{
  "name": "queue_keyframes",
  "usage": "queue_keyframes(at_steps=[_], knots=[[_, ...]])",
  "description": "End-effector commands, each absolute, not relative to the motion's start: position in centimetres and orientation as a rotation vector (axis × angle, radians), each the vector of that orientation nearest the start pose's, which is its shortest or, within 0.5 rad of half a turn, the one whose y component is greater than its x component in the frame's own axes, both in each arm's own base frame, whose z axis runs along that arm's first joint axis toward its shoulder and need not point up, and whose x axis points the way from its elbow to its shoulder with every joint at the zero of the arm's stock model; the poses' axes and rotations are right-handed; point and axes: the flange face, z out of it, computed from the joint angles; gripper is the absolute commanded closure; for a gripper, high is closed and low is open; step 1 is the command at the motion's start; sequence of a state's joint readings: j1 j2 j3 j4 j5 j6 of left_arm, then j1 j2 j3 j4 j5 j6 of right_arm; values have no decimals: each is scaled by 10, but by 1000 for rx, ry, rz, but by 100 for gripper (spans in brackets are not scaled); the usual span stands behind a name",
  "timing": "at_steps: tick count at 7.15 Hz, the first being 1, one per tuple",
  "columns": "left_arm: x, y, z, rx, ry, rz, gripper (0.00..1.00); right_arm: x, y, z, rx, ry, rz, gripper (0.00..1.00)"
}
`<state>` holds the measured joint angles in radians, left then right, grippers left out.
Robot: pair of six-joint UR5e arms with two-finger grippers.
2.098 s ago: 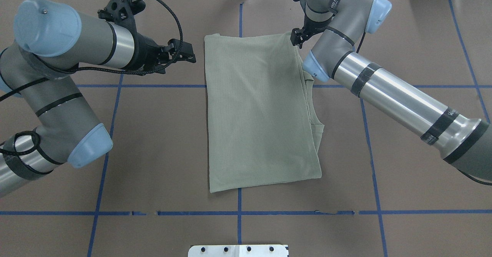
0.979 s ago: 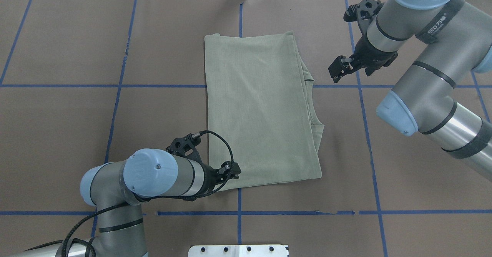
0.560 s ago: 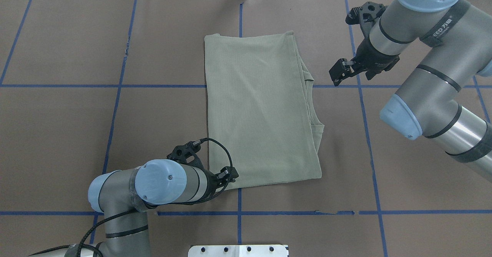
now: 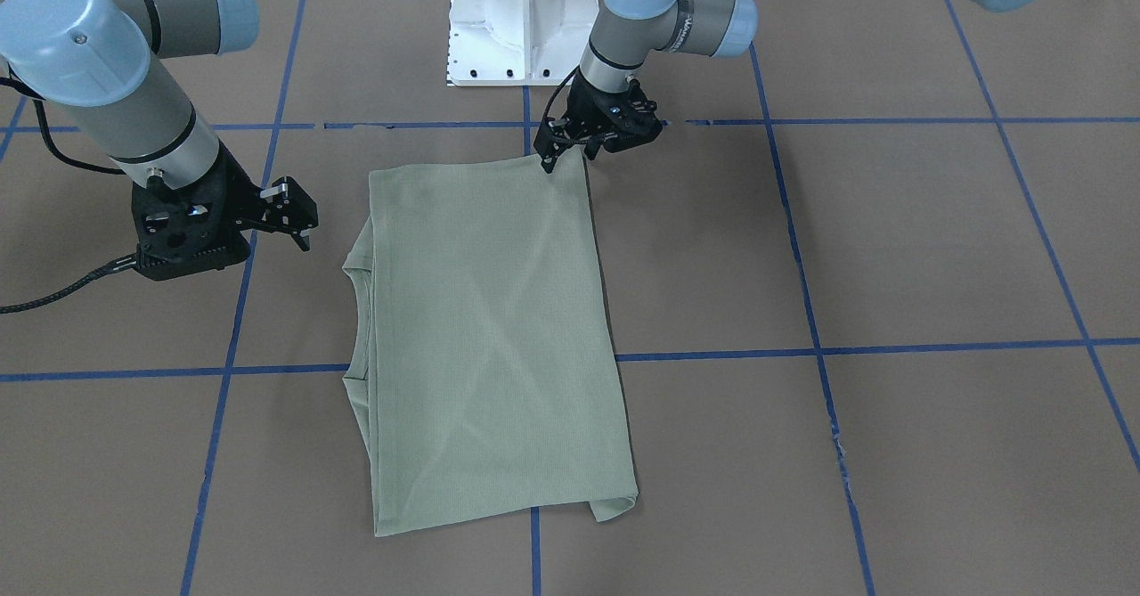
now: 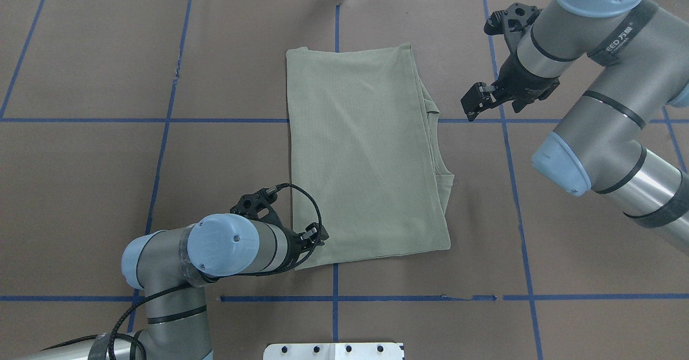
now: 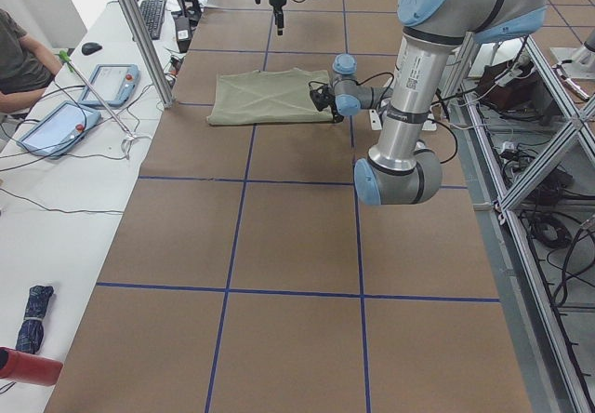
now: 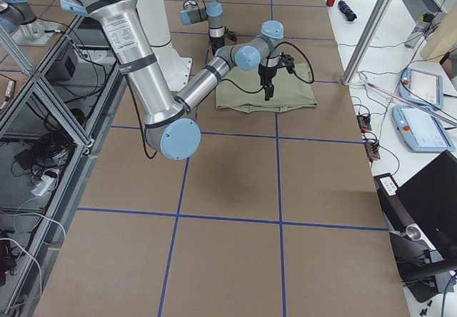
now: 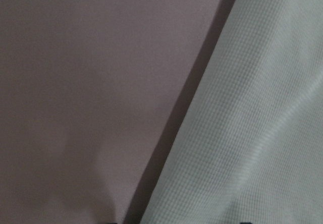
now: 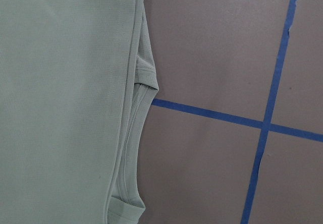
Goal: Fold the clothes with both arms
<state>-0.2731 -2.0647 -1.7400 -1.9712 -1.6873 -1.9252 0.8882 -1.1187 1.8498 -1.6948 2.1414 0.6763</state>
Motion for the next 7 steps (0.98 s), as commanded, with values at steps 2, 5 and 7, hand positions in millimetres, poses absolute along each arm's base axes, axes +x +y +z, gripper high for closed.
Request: queue_keyframes(at_steps=[2,5,7], knots=[[590,-291,257,-150,1067,-498,21,-321,-521,296,110,-800,-178,0],[594,-289,257,-151,1066,-494,22,-321,-521,296,110,-800,-178,0],[594,-290,257,-151,1064,-495,26,-321,-521,296,110,-800,-178,0]])
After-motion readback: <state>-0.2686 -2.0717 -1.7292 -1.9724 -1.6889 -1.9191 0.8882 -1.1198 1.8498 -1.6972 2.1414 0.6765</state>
